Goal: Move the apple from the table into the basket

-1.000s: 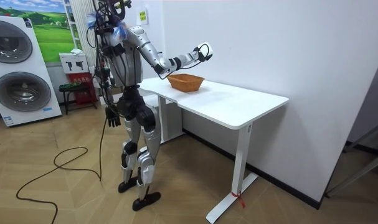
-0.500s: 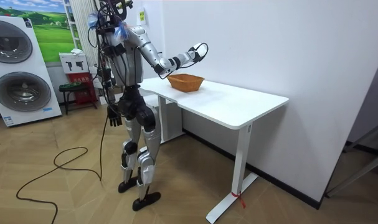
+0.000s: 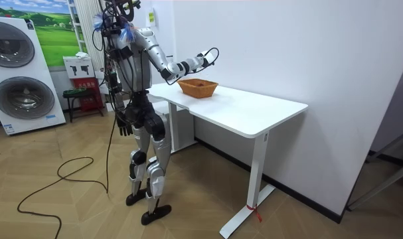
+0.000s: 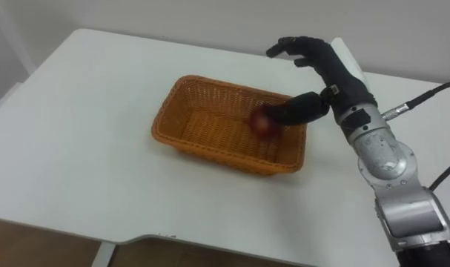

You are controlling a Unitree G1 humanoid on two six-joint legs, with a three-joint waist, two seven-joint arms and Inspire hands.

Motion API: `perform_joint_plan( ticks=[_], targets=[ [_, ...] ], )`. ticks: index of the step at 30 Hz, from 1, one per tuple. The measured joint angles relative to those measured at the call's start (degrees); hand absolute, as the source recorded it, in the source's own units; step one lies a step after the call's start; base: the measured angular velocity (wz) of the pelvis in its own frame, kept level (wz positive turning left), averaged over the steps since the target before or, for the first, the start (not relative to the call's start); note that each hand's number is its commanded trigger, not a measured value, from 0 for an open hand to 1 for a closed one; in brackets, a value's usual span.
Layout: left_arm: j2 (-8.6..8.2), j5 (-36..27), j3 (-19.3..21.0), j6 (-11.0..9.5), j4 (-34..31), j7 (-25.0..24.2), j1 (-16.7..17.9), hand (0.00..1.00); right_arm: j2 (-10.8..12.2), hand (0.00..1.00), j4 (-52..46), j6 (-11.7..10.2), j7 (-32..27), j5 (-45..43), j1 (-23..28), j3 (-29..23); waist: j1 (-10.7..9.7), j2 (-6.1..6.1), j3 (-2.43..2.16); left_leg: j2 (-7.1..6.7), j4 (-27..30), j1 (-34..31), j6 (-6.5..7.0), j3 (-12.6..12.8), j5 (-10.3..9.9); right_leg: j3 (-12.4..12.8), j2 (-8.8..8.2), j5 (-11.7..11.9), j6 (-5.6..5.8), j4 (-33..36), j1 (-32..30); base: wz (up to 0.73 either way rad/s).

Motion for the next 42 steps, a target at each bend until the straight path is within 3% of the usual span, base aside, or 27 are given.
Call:
perform_joint_plan(
  ticks=[10, 17, 24, 27, 31, 36, 38, 42],
  targets=[
    [-0.01, -0.57, -0.09, 0.0, -0.48, -0.92, -0.1, 0.0, 3.03, 0.0, -1.82, 0.3, 3.09, -4.44, 0.11, 1.01, 1.04, -0.25, 0.07, 0.34, 0.5, -0.85, -0.02, 0.43, -0.01, 0.34, 0.27, 0.35, -0.26, 0.13, -0.77, -0.02],
    [-0.03, -0.71, -0.09, 0.01, -0.46, -1.08, 0.33, 0.0, 3.05, 0.0, -1.81, 0.35, 3.37, -4.35, 1.13, 1.0, 1.08, -0.07, 0.19, 0.33, 0.46, -0.81, -0.02, 0.49, -0.01, 0.46, 0.26, 0.52, -0.2, 0.07, -0.77, 0.0],
    [-0.05, -0.69, -0.06, -0.38, 0.46, 0.4, 0.58, 0.0, 2.87, 0.0, -1.81, 0.3, 0.58, -2.38, 1.28, 0.53, -0.57, -0.48, 0.27, 0.31, 0.39, -0.8, -0.02, 0.27, 0.0, -0.23, 0.14, 0.53, -0.19, -0.09, -0.5, 0.01],
    [-0.14, -0.66, 0.08, -1.02, 0.62, 1.0, 0.8, 0.0, 2.79, 0.0, -1.75, 0.09, -1.63, -2.04, 1.28, -2.44, -1.24, -0.67, 0.35, 0.29, 0.36, -0.64, -0.02, 0.4, 0.0, 0.04, 0.18, 0.53, -0.19, -0.11, -0.52, -0.02],
    [-0.31, -0.64, 2.99, -1.12, 0.58, 2.11, 1.8, 0.0, 2.75, 0.0, -1.75, -0.64, -9.55, -0.19, 1.77, -10.8, -2.31, -0.42, 0.5, 0.29, 0.22, 0.23, -0.02, 0.54, 0.0, 0.45, 0.24, 0.54, -0.17, -0.23, 0.09, 0.0],
    [-0.85, -0.71, 5.66, -2.25, 0.1, 4.15, 4.02, 0.0, 2.65, 0.0, -1.57, -2.86, -21.42, 0.89, 2.1, -21.98, -5.31, -0.35, 0.27, 0.31, 0.03, 0.27, -0.02, 0.66, 0.0, 0.34, 0.27, 0.53, -0.16, -0.26, 0.13, 0.01],
    [-1.0, -0.7, 6.19, -2.35, 0.1, 4.74, 4.94, 0.0, 2.5, 0.0, -1.53, -3.36, -28.52, 1.03, 3.25, -26.75, -6.59, -0.17, -0.06, 0.33, 0.01, 0.41, -0.02, 0.74, 0.0, 0.56, 0.32, 0.53, -0.16, -0.19, -0.02, -0.03],
    [-1.2, -0.72, 7.87, -2.37, 0.17, 5.94, 5.7, 0.0, 1.63, 0.0, 2.3, -4.56, -37.8, 1.2, 4.02, -32.55, -8.7, -0.02, -0.3, 0.42, -0.09, 0.89, -0.02, 1.55, 0.0, 1.52, 0.42, 0.53, -0.16, -0.07, -0.43, -0.13]
  ],
)
